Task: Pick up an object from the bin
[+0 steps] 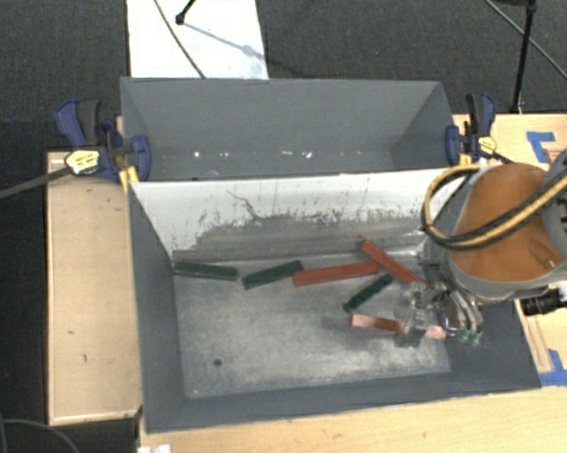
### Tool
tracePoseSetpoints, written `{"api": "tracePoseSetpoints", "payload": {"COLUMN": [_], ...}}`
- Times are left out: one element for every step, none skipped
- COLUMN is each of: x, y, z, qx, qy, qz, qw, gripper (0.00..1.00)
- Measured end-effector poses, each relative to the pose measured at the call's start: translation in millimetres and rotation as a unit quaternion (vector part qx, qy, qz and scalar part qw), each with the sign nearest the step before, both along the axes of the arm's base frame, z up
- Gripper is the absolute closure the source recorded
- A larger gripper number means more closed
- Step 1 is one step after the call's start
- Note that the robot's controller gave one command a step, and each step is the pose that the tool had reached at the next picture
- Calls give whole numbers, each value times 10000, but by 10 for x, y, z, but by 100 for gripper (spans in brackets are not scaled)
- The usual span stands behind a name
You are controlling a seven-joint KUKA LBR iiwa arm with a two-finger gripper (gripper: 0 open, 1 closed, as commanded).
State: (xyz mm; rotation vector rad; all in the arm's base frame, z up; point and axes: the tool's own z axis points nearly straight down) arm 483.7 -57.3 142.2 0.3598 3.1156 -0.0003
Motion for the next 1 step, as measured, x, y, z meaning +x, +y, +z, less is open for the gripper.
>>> {"api": "tracePoseSetpoints", "payload": {"x": [17], "y": [-3], "z": [526], "qx": [0], "qy": [-17], "qz": [39], "qw": [10000], "gripper": [100]}}
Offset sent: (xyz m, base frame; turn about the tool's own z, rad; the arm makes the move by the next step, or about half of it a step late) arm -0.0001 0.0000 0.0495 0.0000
